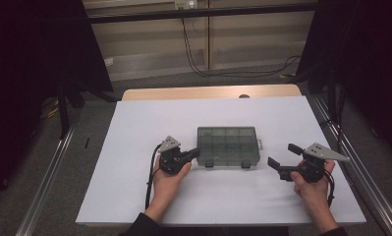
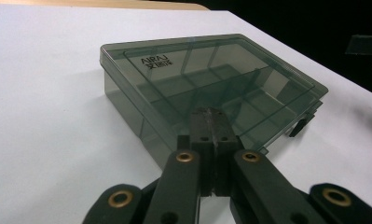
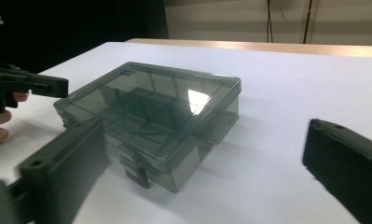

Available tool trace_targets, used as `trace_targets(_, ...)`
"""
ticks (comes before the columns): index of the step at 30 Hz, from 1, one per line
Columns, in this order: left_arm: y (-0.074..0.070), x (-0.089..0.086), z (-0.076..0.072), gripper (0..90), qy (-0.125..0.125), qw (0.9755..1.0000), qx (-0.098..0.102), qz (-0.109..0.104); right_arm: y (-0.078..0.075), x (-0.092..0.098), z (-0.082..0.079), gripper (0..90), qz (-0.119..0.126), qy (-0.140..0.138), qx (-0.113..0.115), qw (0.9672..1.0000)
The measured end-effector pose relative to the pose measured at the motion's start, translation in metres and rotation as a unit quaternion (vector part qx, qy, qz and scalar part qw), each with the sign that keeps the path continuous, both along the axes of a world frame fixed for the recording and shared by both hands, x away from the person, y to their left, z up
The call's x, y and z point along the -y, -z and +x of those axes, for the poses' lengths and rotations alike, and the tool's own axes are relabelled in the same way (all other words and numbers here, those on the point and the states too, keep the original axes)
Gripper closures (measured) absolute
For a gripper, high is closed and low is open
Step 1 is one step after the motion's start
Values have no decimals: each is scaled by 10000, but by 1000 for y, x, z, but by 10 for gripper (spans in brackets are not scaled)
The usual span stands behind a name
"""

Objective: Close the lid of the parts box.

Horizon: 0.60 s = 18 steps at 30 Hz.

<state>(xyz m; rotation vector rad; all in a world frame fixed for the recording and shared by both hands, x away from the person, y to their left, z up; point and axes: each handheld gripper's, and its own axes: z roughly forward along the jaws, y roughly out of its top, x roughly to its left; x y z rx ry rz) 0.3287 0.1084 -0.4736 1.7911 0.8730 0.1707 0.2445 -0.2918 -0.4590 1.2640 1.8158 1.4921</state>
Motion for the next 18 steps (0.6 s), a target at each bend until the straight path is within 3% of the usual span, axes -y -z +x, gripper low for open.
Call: trace_targets(18, 0, -3, 2, 900, 0, 9999, -82, -60, 3, 35, -24, 0, -181, 461, -123, 9987)
